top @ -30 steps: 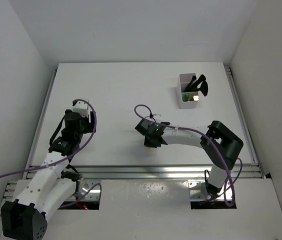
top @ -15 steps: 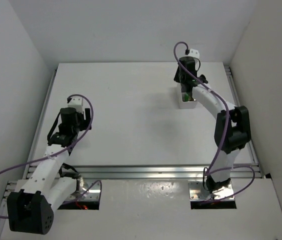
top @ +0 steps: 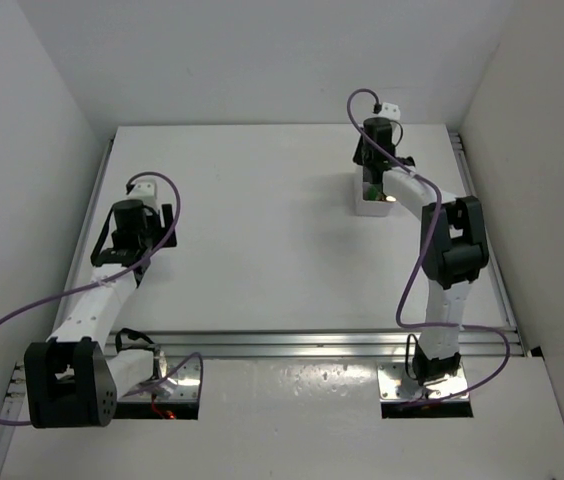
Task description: Organize the makeup
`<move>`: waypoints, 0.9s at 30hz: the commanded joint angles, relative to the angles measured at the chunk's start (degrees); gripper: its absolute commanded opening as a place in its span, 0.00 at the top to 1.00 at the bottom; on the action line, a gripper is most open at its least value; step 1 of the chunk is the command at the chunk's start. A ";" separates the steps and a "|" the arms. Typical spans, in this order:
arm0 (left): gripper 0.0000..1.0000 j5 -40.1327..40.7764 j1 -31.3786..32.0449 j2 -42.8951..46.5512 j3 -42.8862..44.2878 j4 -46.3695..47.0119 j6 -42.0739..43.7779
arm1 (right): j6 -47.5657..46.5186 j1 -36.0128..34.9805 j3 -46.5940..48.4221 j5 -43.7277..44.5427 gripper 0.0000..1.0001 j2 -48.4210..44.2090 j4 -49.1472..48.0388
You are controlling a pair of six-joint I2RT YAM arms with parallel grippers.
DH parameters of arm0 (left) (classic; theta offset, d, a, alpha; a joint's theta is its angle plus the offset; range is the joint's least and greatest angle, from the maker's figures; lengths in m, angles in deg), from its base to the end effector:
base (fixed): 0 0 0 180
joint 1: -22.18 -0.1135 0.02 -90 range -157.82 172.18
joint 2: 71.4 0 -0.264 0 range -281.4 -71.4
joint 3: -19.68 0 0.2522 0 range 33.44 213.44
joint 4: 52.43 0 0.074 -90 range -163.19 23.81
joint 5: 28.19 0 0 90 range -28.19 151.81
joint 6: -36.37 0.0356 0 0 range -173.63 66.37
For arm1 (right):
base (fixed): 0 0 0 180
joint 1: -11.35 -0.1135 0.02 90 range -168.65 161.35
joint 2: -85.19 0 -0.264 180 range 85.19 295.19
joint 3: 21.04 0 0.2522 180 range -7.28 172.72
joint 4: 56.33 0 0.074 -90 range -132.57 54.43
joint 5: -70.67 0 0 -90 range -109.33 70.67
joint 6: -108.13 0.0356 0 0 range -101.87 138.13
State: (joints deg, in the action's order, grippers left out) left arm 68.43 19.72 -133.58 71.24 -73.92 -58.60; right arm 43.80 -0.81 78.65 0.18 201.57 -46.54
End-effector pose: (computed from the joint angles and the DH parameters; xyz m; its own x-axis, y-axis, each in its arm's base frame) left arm 0.2369 0.0143 0.2424 -0.5169 -0.1083 -0.8492 -0.1857 0.9825 -0.0123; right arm 0.4670 0.0885 0.2296 -0.3523 0.3418 -0.8713 0.2733 0.9279 0.2535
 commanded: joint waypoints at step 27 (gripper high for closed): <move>0.21 -3.71 -1.67 -1.20 -0.89 5.62 0.49 | 1.58 1.88 -2.52 -7.02 1.00 -2.65 -8.95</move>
State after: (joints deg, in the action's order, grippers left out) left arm 65.41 18.69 -134.98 70.89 -70.66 -58.55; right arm 44.39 0.63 74.17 -4.89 200.28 -54.06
